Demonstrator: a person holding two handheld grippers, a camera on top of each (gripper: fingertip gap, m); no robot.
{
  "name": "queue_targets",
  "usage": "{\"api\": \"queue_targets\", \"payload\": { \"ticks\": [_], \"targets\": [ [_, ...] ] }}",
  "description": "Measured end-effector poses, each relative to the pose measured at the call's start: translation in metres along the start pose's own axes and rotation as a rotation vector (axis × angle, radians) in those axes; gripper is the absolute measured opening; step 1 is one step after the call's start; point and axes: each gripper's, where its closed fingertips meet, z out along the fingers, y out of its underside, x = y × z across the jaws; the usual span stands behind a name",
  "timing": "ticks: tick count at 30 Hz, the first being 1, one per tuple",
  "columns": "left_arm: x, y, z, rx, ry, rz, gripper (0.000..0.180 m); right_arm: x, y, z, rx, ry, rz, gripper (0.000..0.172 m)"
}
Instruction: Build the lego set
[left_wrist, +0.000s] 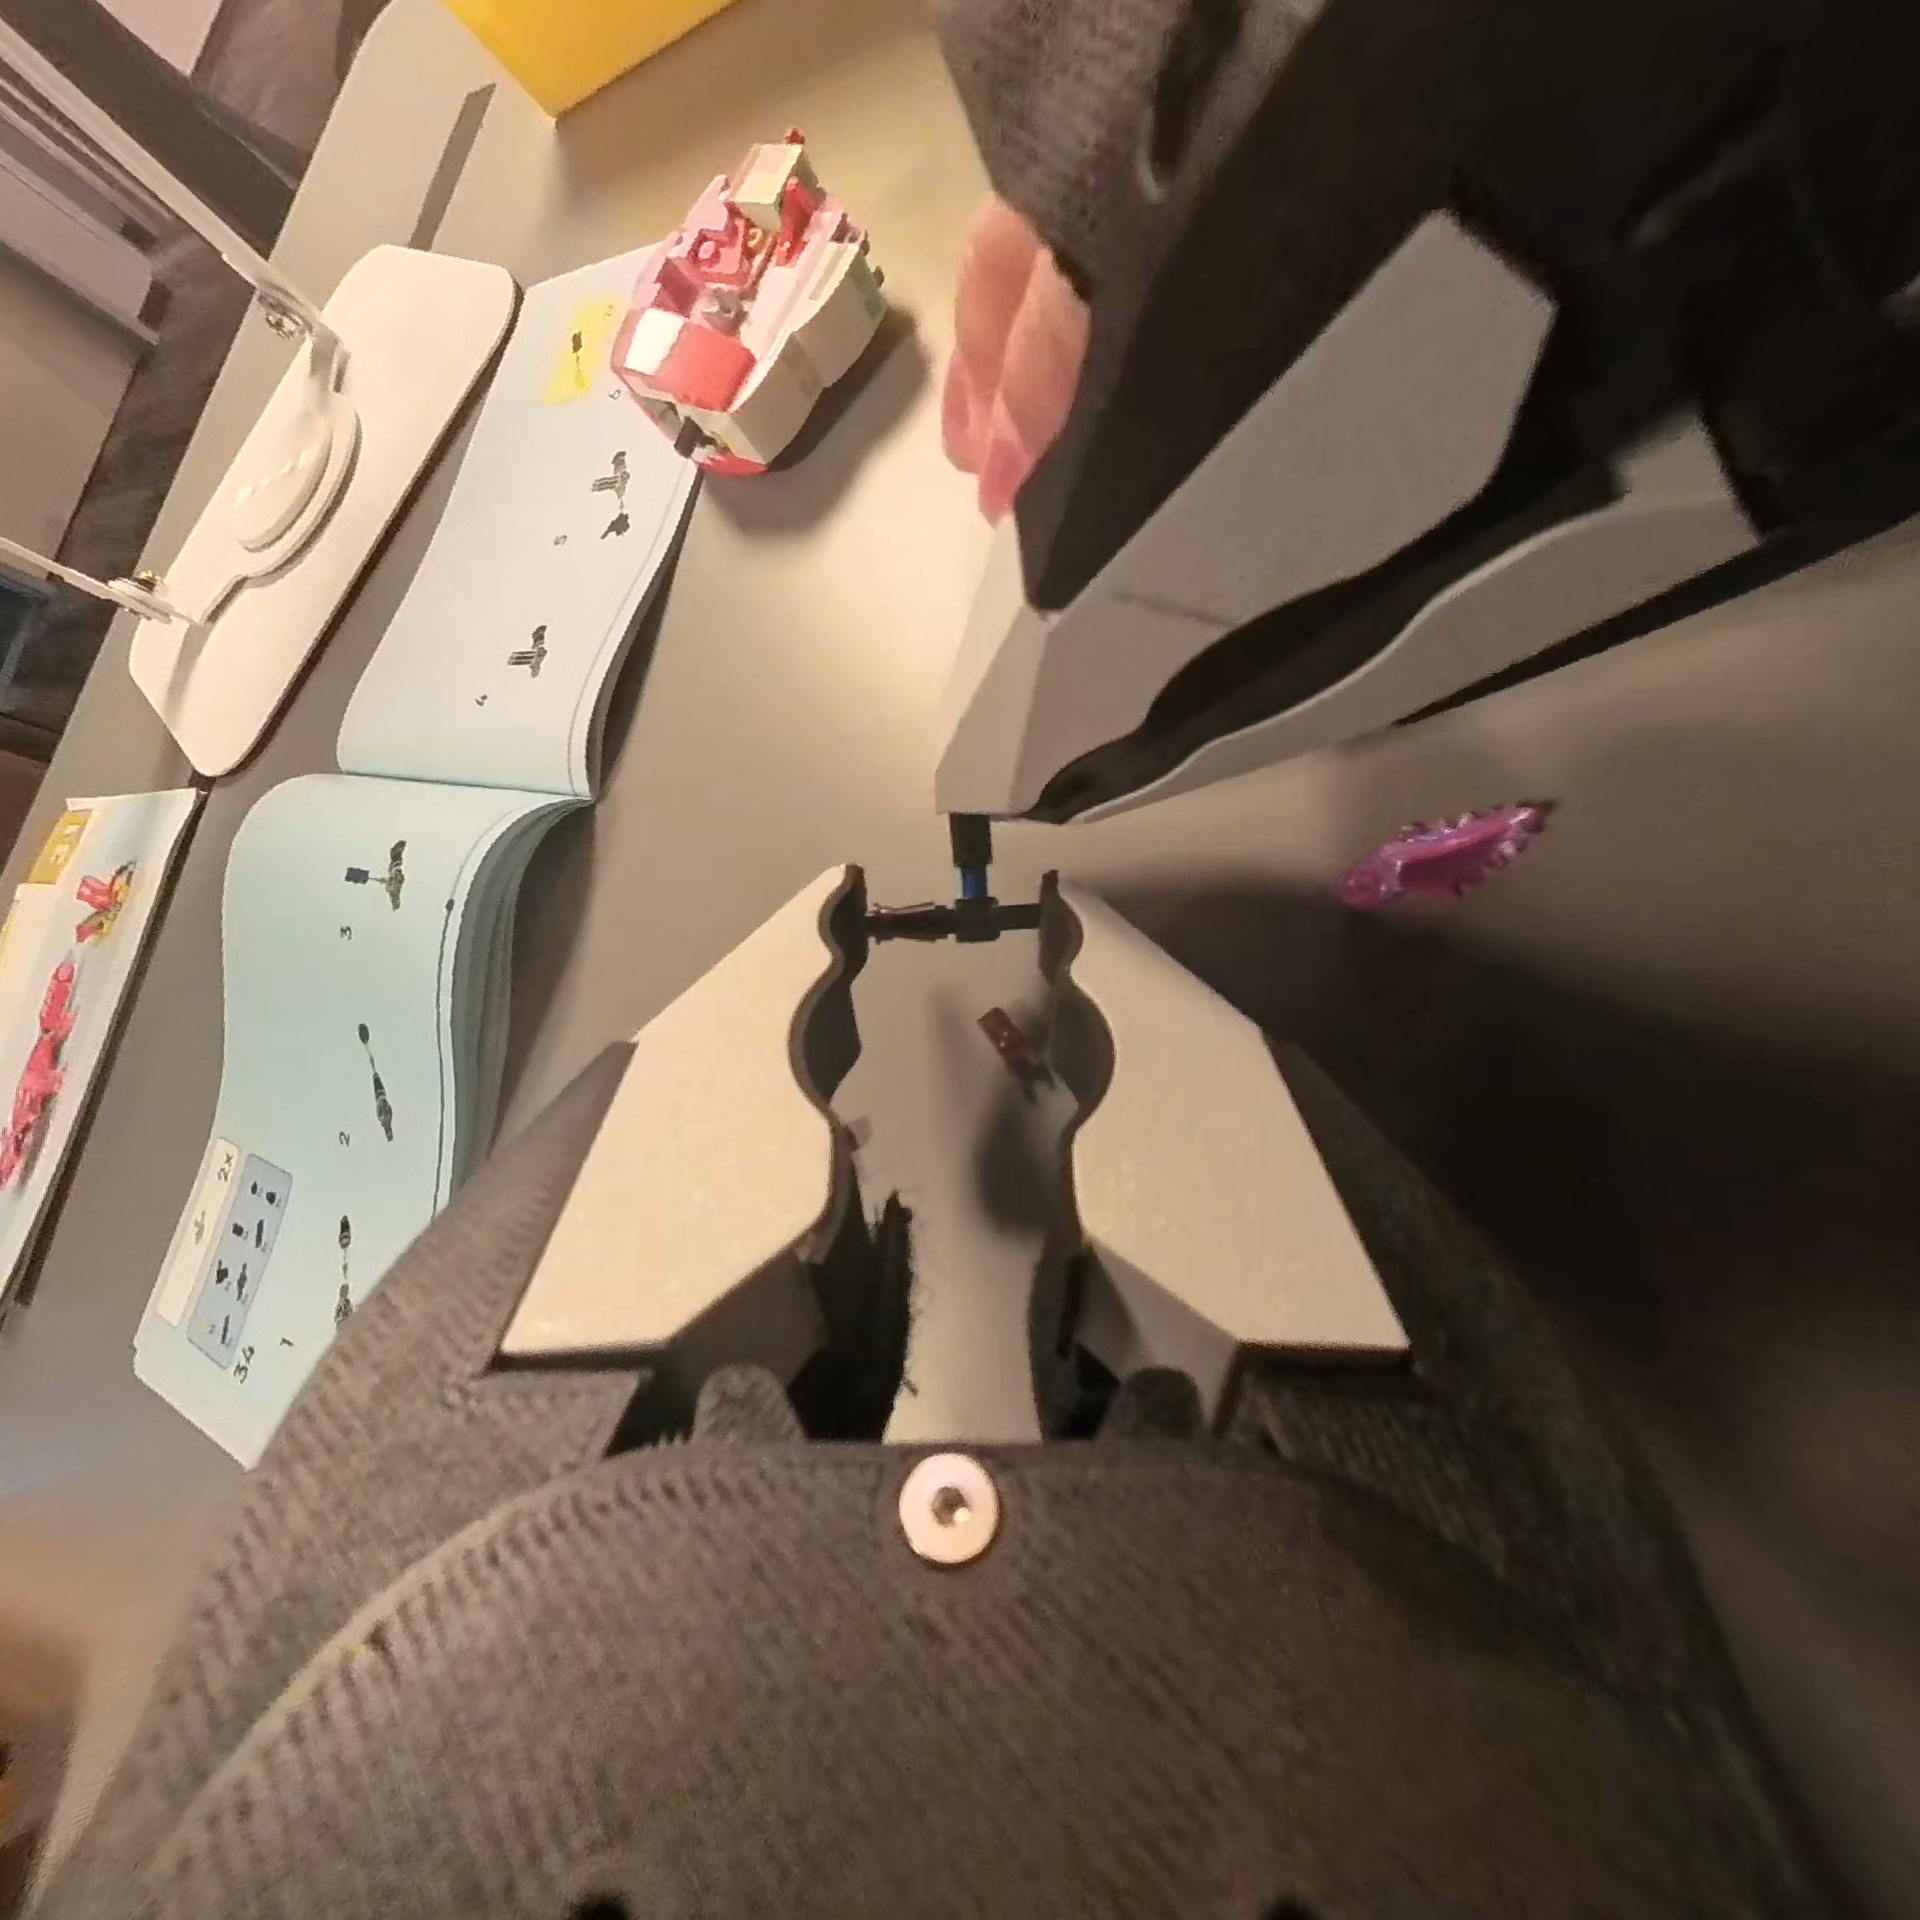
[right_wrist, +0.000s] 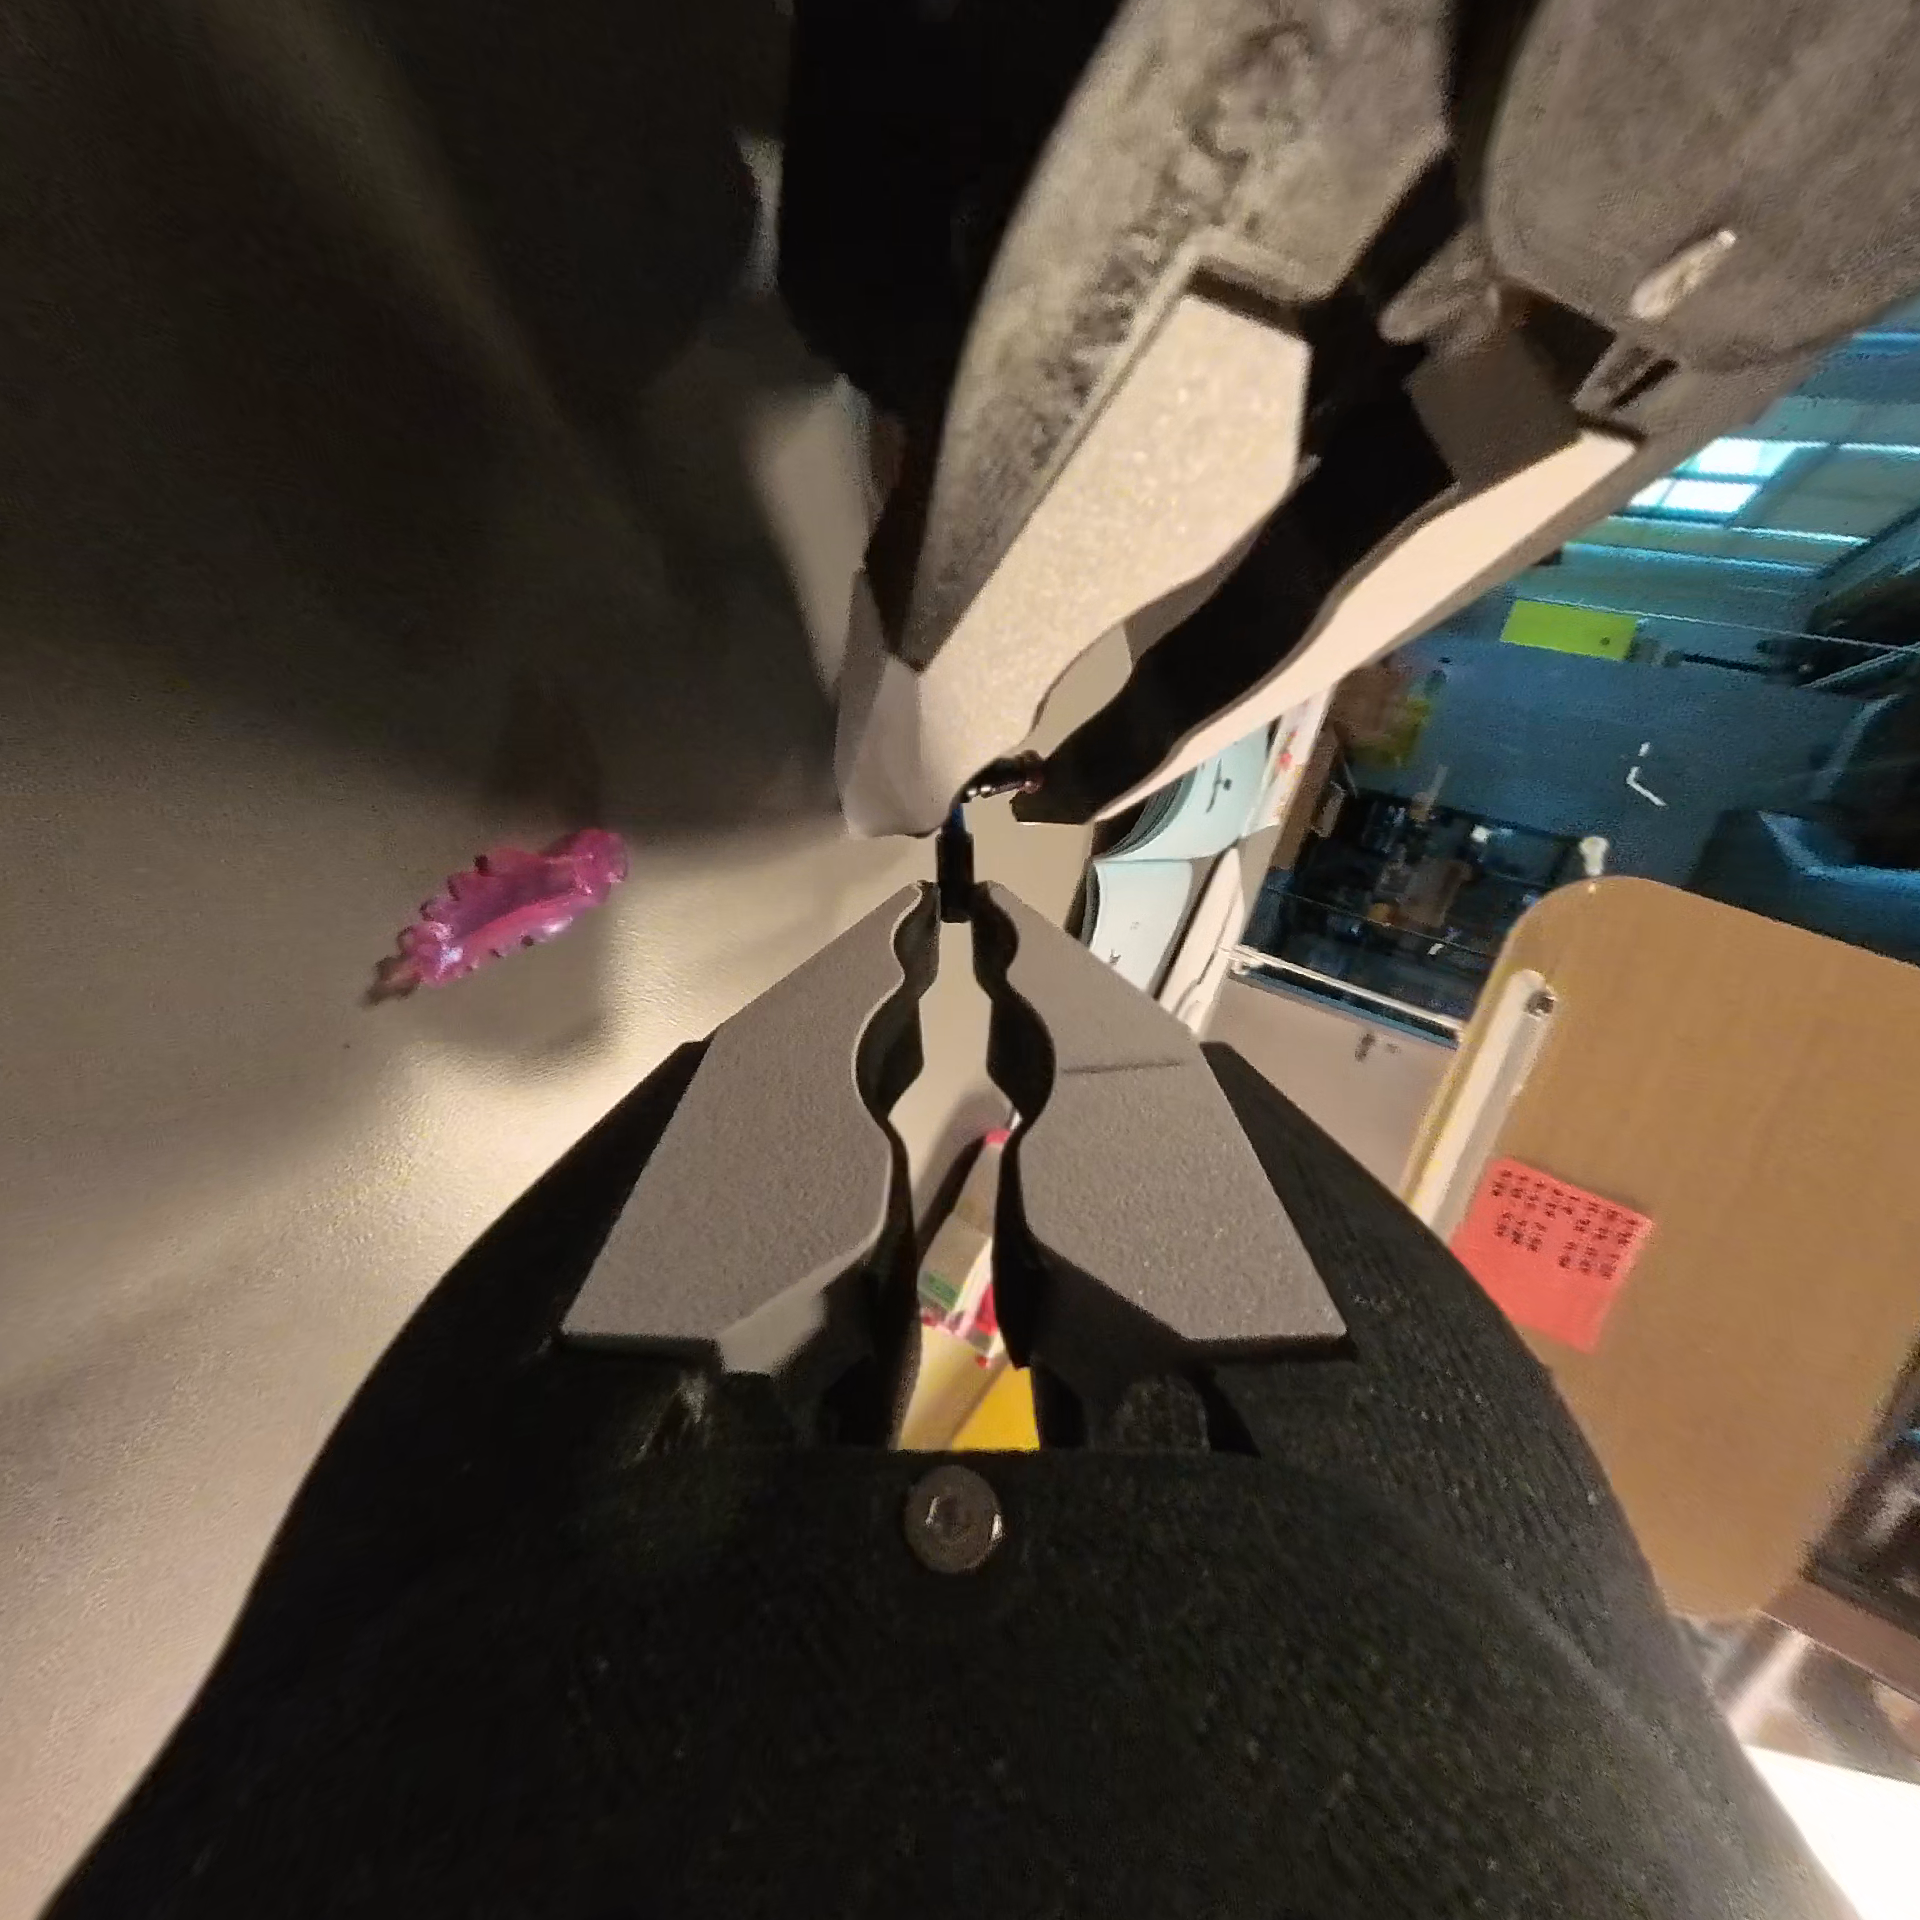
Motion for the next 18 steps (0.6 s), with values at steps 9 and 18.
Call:
{"api": "queue_targets", "payload": {
  "ticks": [9,18],
  "targets": [
    [0.0002,-0.0001,0.0019,0.013,0.019,-0.055,0.032,-0.0019,0.0023,0.0034,0.005,-0.001,0.011,0.003],
    [-0.0030,0.0013,0.0043,0.001,0.004,-0.117,0.032,0.0008,0.0029,0.0031,-0.038,0.040,-0.039,0.003]
  ]
}}
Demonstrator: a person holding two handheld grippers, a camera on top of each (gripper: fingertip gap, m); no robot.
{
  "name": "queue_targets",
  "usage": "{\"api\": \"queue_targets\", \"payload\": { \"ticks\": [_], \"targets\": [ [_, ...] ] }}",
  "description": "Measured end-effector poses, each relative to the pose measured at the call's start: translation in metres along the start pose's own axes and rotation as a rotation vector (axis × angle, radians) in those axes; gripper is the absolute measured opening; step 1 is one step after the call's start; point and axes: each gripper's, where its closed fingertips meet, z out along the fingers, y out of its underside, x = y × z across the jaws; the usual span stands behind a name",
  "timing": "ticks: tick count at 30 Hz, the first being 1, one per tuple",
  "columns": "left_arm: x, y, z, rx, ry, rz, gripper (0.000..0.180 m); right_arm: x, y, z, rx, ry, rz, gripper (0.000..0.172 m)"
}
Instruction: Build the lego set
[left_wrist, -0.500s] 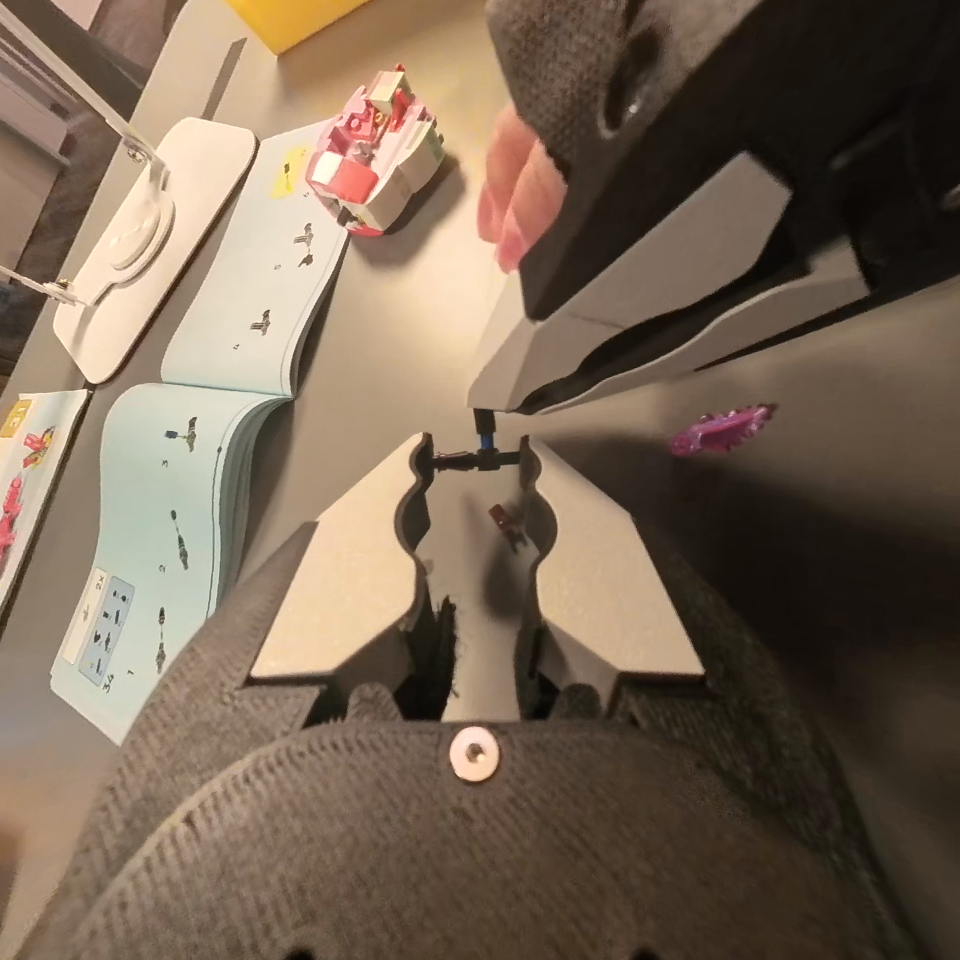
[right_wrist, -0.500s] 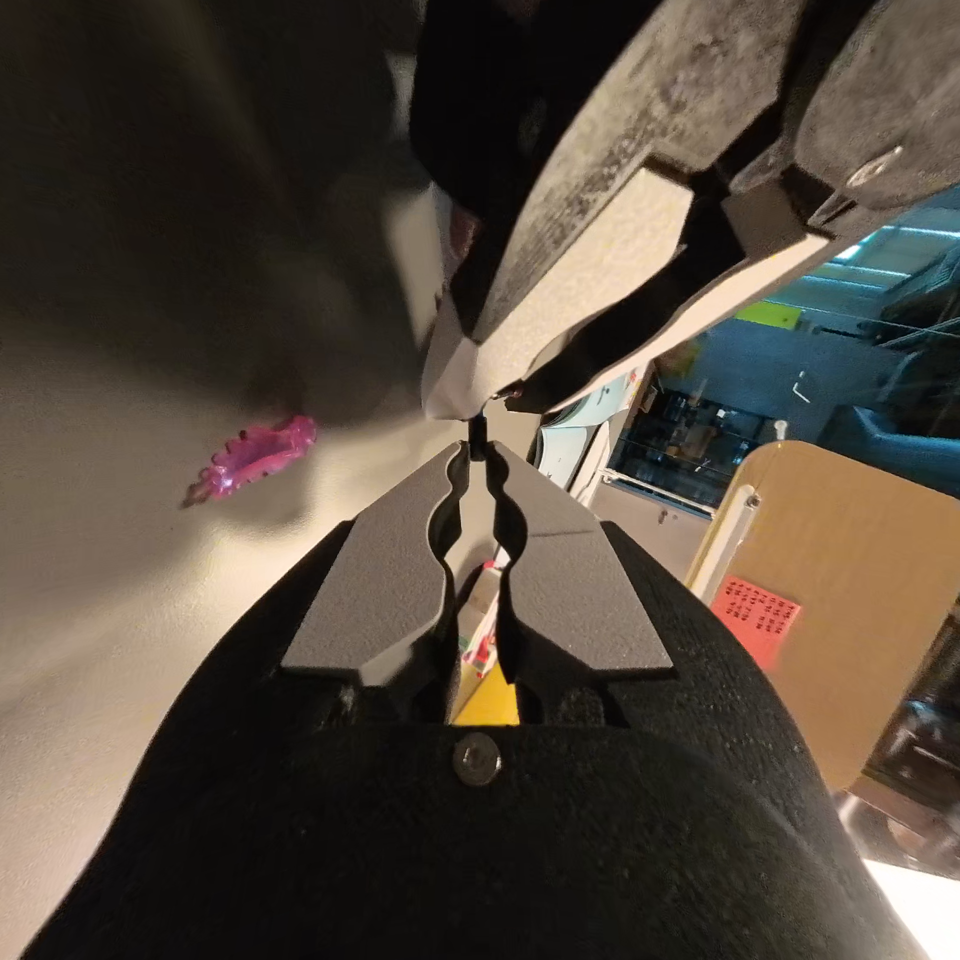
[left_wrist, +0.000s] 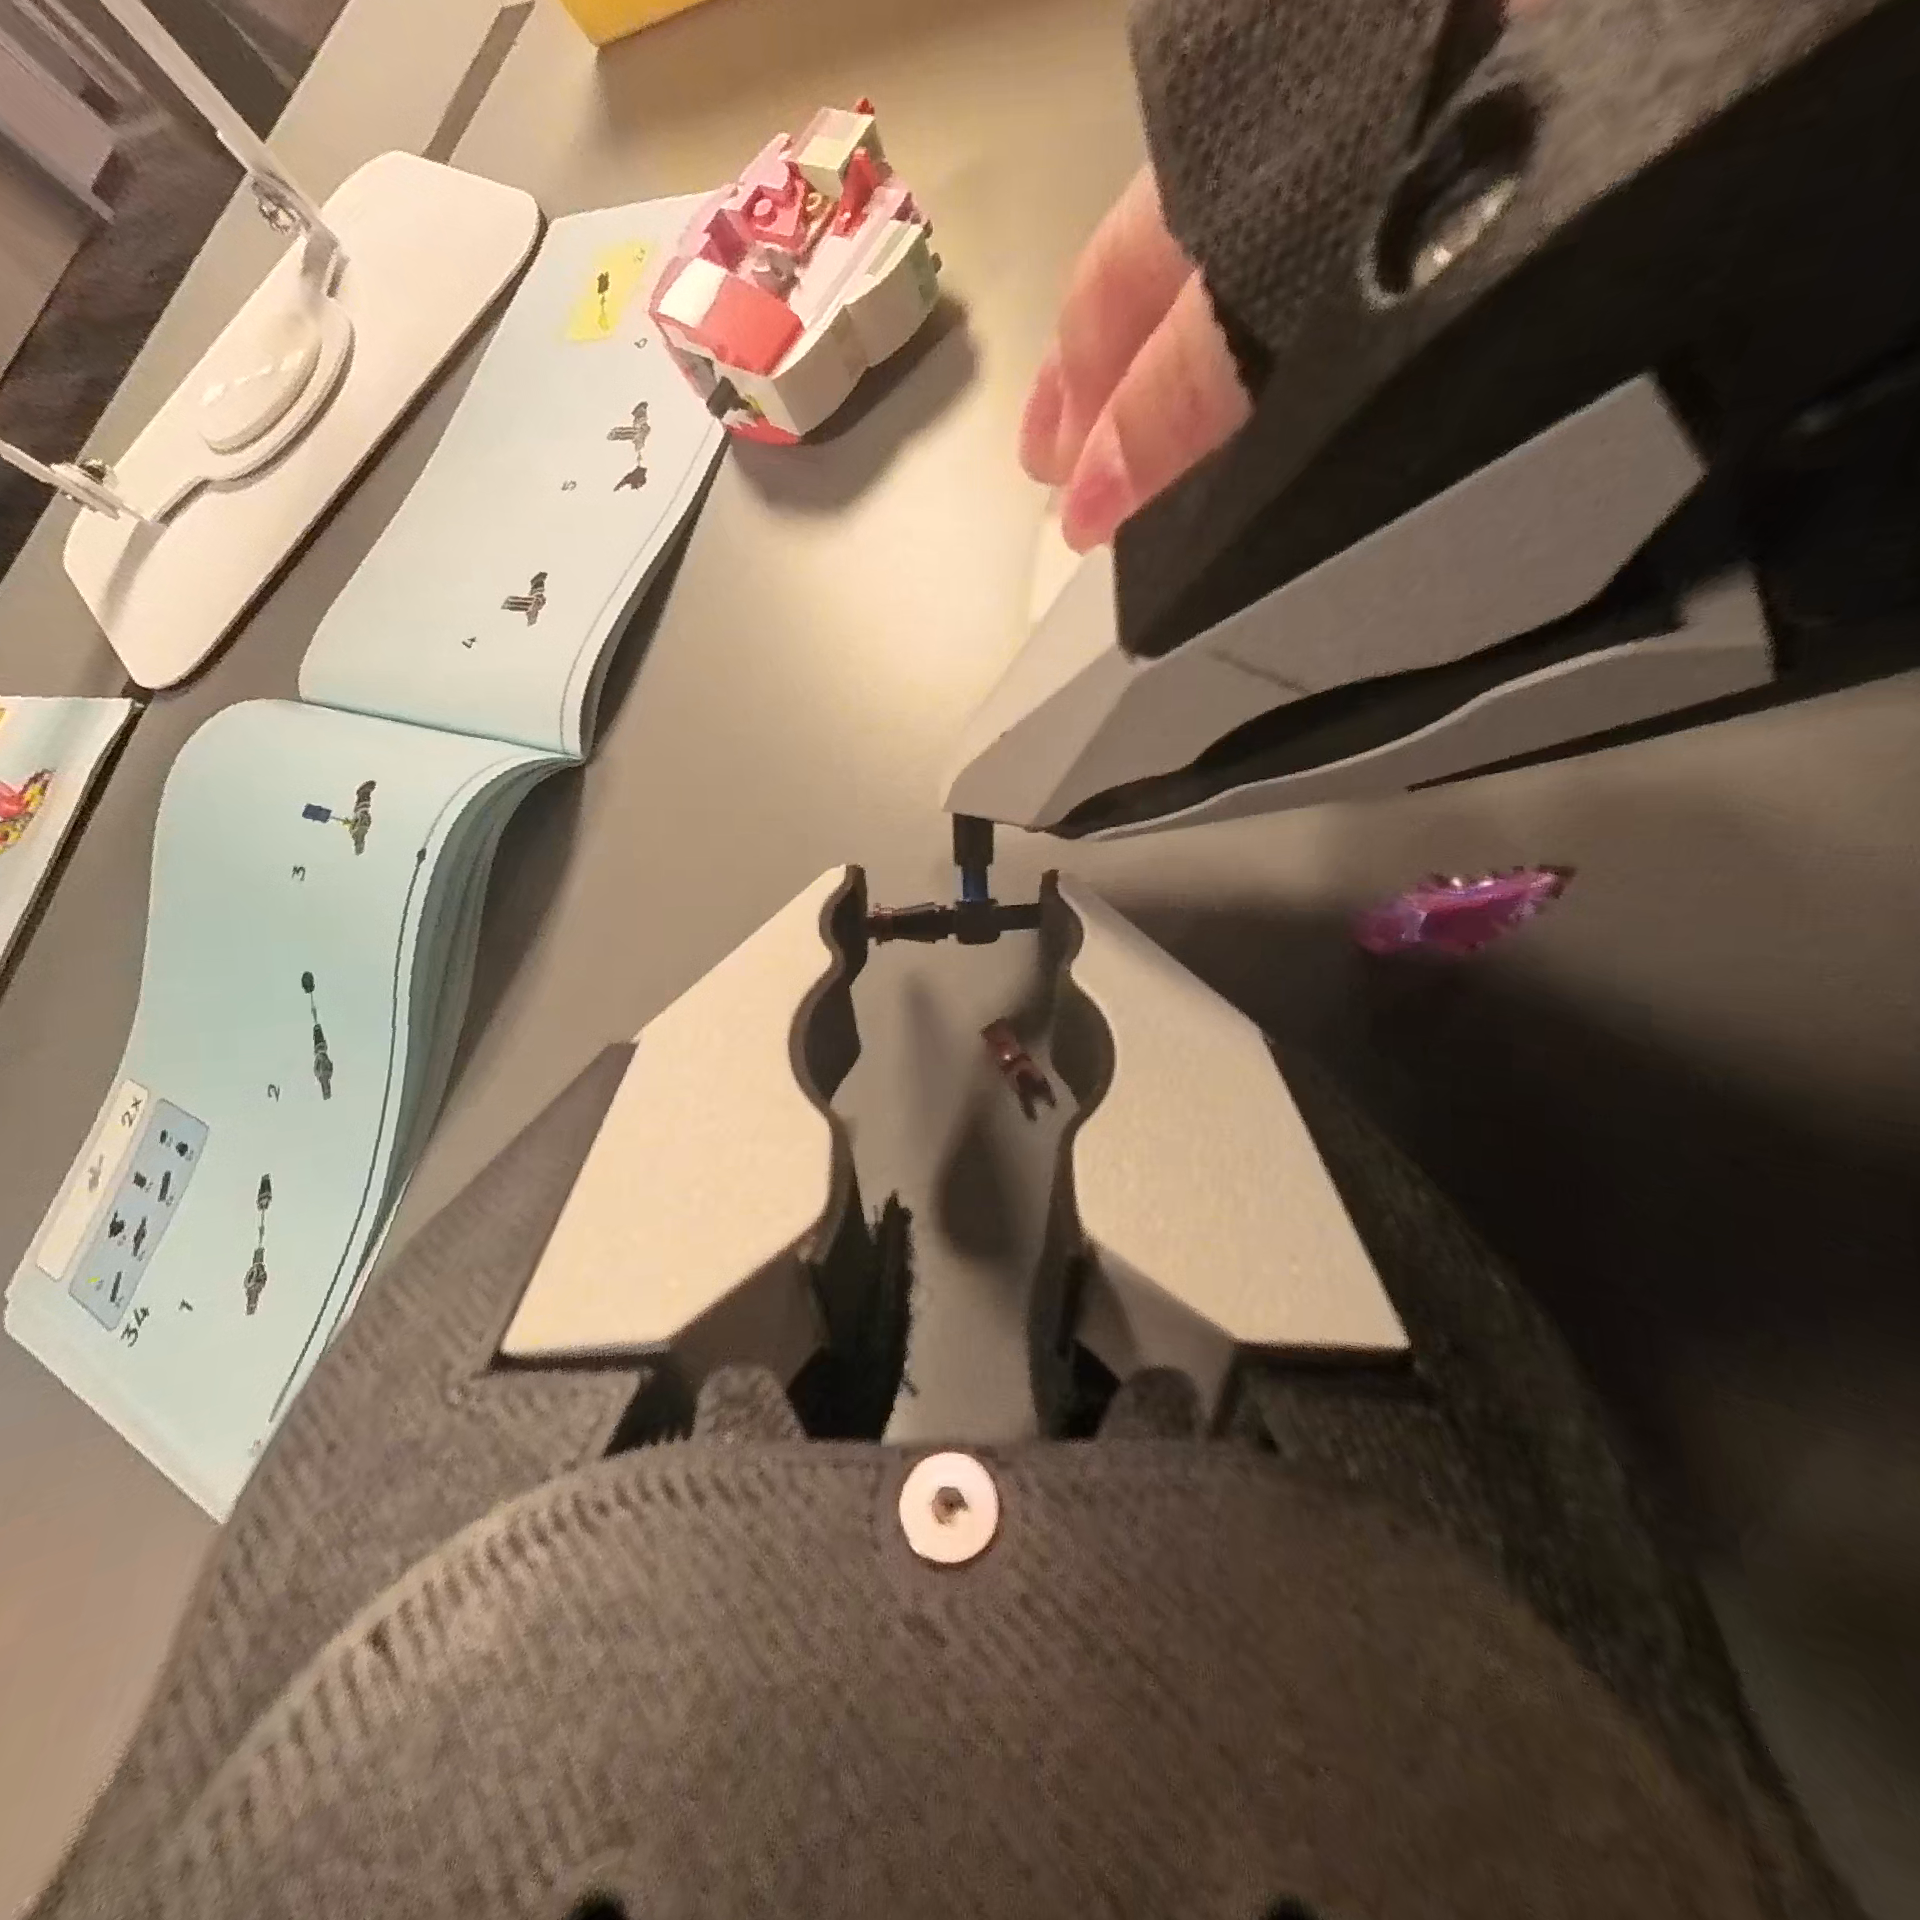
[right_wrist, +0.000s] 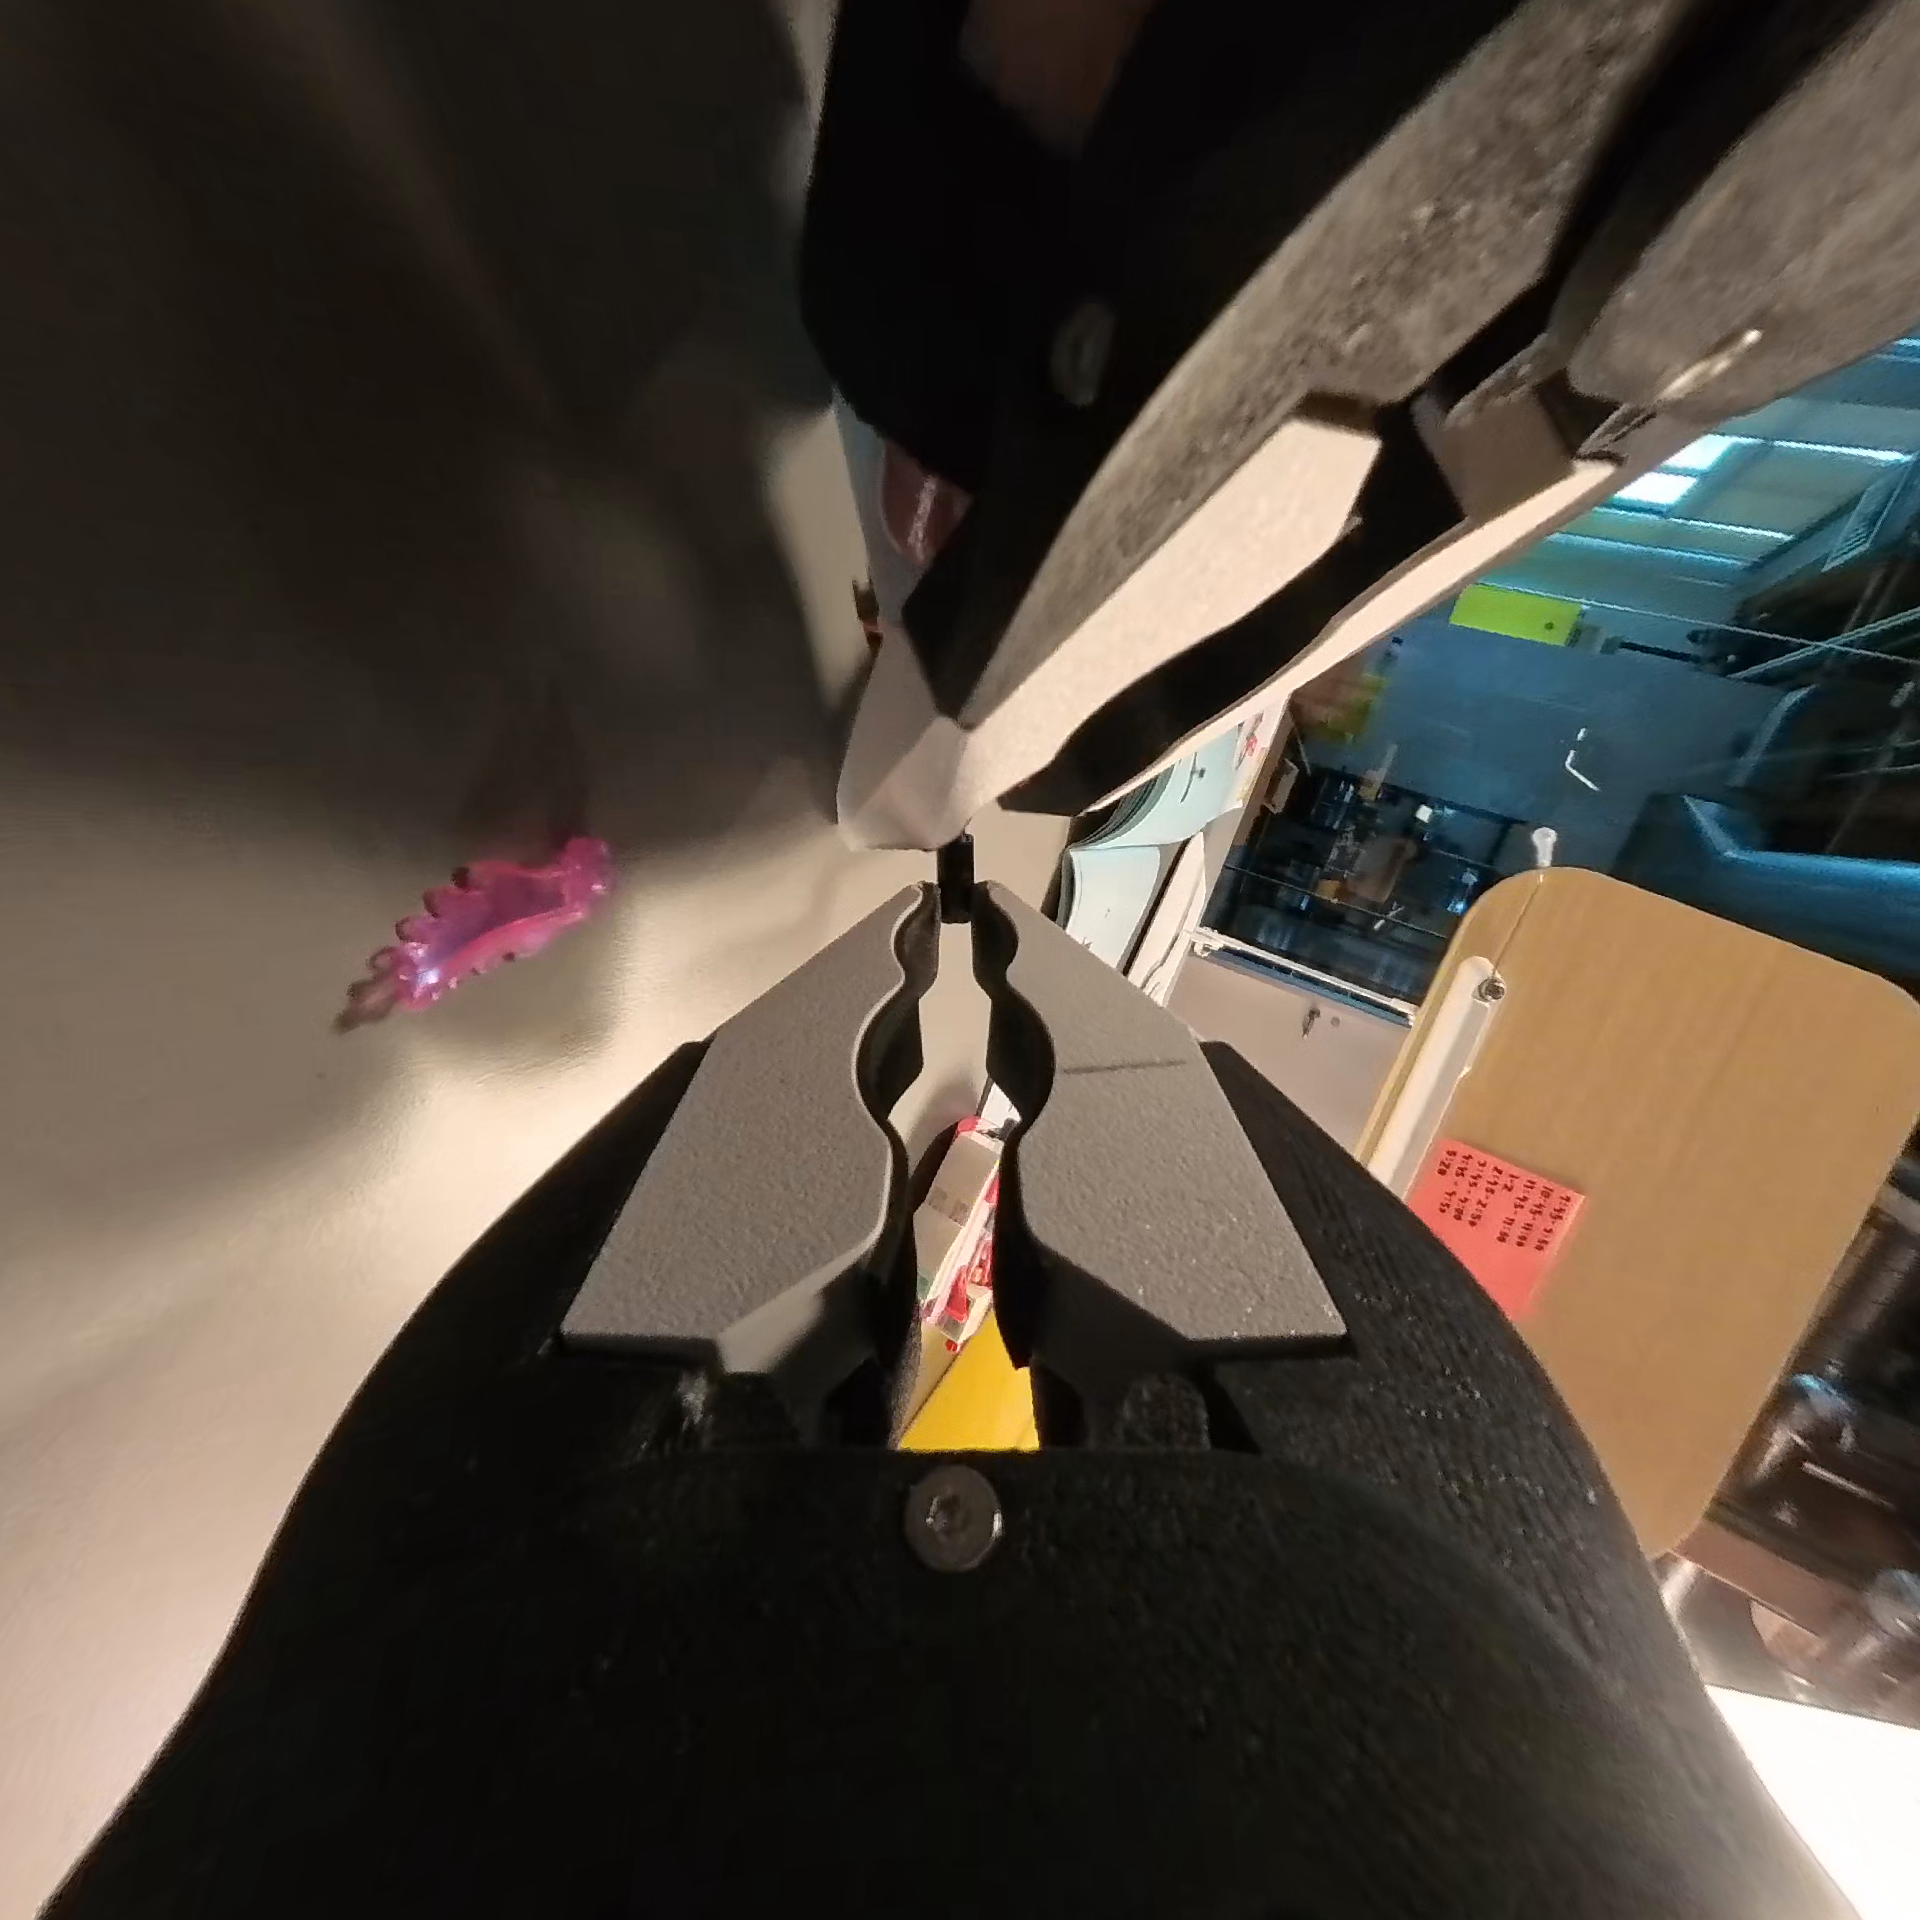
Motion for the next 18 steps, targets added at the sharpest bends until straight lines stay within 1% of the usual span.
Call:
{"api": "queue_targets", "payload": {
  "ticks": [5,8,12,18],
  "targets": [
    [-0.0001,0.0003,0.0004,0.000,0.003,-0.012,0.032,0.0010,-0.0009,-0.0011,-0.006,0.022,-0.042,0.003],
    [-0.0002,0.0002,0.0007,0.000,0.002,-0.012,0.032,-0.0014,0.0003,0.0022,0.005,0.006,-0.022,0.004],
    [-0.0003,0.0003,0.0010,-0.002,0.002,-0.018,0.032,0.0001,-0.0006,0.0004,-0.013,0.030,-0.075,0.003],
    [-0.0004,0.0005,0.0010,-0.002,0.003,-0.007,0.032,-0.0017,-0.0007,0.0027,0.071,-0.014,0.042,0.004]
  ]
}}
